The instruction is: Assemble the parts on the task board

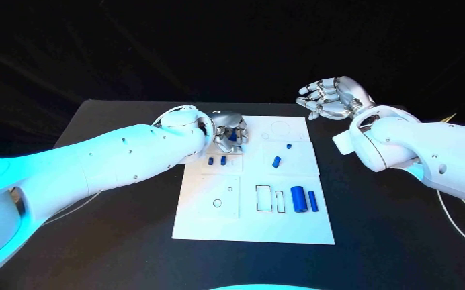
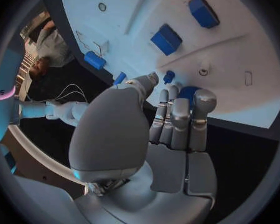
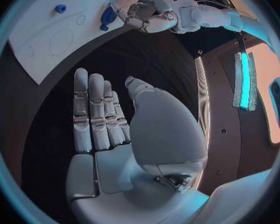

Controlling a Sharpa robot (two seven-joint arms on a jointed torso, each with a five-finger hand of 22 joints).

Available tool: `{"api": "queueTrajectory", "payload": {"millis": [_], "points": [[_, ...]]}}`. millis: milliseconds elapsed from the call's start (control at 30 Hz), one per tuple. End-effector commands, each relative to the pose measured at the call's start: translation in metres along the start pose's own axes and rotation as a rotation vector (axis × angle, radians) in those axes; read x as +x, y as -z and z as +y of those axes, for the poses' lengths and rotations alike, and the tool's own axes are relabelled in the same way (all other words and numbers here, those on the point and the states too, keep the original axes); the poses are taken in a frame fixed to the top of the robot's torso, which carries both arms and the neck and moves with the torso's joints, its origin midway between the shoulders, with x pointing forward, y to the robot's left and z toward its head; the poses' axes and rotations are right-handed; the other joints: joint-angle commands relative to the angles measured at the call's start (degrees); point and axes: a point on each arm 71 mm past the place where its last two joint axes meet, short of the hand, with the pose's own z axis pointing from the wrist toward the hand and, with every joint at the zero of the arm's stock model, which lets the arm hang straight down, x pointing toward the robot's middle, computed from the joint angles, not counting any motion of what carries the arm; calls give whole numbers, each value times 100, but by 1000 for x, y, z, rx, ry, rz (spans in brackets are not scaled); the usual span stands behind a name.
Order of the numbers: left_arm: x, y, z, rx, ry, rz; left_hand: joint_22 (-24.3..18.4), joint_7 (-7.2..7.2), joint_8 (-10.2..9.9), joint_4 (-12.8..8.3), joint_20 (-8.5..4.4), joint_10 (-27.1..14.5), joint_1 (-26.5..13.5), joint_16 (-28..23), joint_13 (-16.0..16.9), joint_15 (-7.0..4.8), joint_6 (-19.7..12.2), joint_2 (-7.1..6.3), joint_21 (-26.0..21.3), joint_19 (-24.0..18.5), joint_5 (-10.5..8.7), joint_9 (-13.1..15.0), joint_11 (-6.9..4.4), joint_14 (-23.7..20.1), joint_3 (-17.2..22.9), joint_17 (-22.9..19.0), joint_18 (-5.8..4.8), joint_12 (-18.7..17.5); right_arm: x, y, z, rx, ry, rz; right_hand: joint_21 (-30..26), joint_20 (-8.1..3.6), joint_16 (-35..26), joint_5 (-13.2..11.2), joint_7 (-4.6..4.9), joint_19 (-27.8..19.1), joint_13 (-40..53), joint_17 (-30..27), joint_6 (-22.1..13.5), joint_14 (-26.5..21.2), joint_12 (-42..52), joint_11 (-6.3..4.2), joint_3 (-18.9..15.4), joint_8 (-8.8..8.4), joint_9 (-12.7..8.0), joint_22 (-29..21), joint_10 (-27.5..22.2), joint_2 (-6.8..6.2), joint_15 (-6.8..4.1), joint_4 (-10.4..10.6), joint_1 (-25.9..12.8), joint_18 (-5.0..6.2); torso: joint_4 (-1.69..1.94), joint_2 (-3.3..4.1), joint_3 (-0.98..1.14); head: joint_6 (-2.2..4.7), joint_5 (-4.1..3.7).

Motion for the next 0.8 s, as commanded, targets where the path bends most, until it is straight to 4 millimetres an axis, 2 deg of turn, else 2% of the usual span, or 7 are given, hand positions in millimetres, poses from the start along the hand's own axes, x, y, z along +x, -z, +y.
{"api": "queueTrajectory", "payload": {"millis": [33, 133, 400, 800], "points": [[3, -2, 0, -20, -17, 49, 0, 10, -24, -32, 3, -9, 1, 30, -9, 10, 56, 34, 28, 29, -16, -4, -8, 16, 31, -17, -78, -30, 0, 0, 0, 0, -47, -9, -151, 15, -180, 28, 36, -57, -105, -124, -18, -72, -29, 43, 51, 28, -13, -153, -19, -59, 7, -6, -35, 64, -3, -2, 1, -11, 12], [4, -3, 1, -28, -19, 59, 2, 9, -25, -38, 2, -9, 8, 32, -12, 10, 62, 37, 31, 28, -15, -4, -8, 15, 39, -21, -78, -30, 0, 0, 0, 2, -52, -10, -251, 28, -300, 27, 44, -51, -183, -206, -29, -83, -34, 53, 73, 36, -20, -263, -26, -66, 19, -17, -53, 65, 1, -5, 1, -26, 7], [3, -5, 2, -38, -22, 53, 0, 19, -24, -102, 4, 10, 72, 38, -42, 18, 163, 104, 36, -22, -14, -1, 3, -21, 157, -107, -70, -37, 1, -1, 0, 7, -57, -6, -324, 39, -380, 24, 58, -25, -248, -263, -68, -68, -34, 67, 74, 33, -32, -354, -45, -78, 31, -16, -91, 64, 2, -6, 0, -5, 7], [5, -9, 0, -35, -24, 56, 194, 23, -52, -273, -17, 194, 158, 132, -86, -15, 325, 205, 203, 78, -18, -5, -37, 38, 443, -83, -99, -12, 2, -1, 0, 9, -59, 1, -361, 43, -420, 25, 62, -11, -279, -292, -78, -61, -30, 70, 82, 38, -35, -401, -52, -65, 34, -17, -101, 65, 5, 0, -1, -3, 14]]}}
